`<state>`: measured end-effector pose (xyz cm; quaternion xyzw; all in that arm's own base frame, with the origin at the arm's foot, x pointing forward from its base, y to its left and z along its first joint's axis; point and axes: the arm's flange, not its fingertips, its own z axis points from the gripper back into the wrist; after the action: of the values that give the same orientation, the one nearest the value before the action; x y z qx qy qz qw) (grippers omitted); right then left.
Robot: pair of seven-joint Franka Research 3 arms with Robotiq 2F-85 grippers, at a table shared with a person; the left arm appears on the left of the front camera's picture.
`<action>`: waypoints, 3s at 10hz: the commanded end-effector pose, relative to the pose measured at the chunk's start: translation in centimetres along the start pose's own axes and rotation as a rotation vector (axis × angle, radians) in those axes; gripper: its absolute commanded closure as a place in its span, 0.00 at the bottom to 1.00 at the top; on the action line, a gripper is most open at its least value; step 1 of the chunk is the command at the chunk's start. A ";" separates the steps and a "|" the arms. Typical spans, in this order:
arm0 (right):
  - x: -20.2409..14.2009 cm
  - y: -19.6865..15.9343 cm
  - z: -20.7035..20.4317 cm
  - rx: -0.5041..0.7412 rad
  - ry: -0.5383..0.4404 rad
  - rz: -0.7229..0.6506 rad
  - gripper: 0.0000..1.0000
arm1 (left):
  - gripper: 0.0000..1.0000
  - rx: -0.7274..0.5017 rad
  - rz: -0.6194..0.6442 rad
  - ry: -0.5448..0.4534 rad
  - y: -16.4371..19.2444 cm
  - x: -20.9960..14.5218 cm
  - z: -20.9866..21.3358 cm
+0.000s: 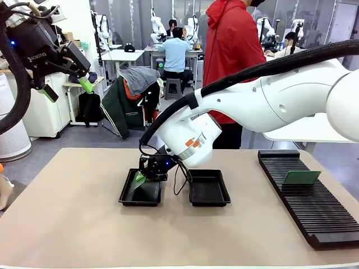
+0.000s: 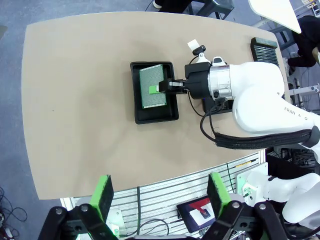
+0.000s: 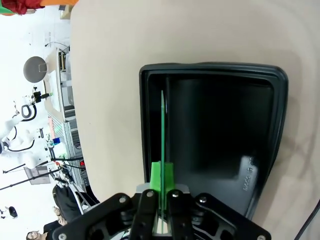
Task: Inspect and transfer BCBs to ESD trays.
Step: Pick up the Blank PCB from the PCB Rack and place it in the left ESD tray.
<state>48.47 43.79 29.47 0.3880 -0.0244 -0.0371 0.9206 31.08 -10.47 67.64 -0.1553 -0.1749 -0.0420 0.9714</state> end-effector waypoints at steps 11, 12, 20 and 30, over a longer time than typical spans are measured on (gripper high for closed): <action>0.6 -0.2 -1.2 -0.036 0.060 -0.034 0.97 | 0.00 -0.002 0.003 0.001 0.0 0.0 -0.1; 0.5 0.0 -1.0 -0.044 0.062 -0.030 0.81 | 0.00 -0.002 0.003 0.001 0.0 0.0 -0.1; 0.0 4.3 1.8 -0.270 0.076 0.019 0.03 | 0.00 -0.002 0.003 0.001 0.0 0.0 -0.1; -0.4 10.1 9.9 -0.673 0.020 0.066 0.00 | 0.00 -0.002 0.003 0.001 0.0 0.0 -0.1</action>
<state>47.92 43.70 43.44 0.0844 -0.0104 0.0023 0.9964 31.08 -10.47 67.63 -0.1552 -0.1748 -0.0420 0.9714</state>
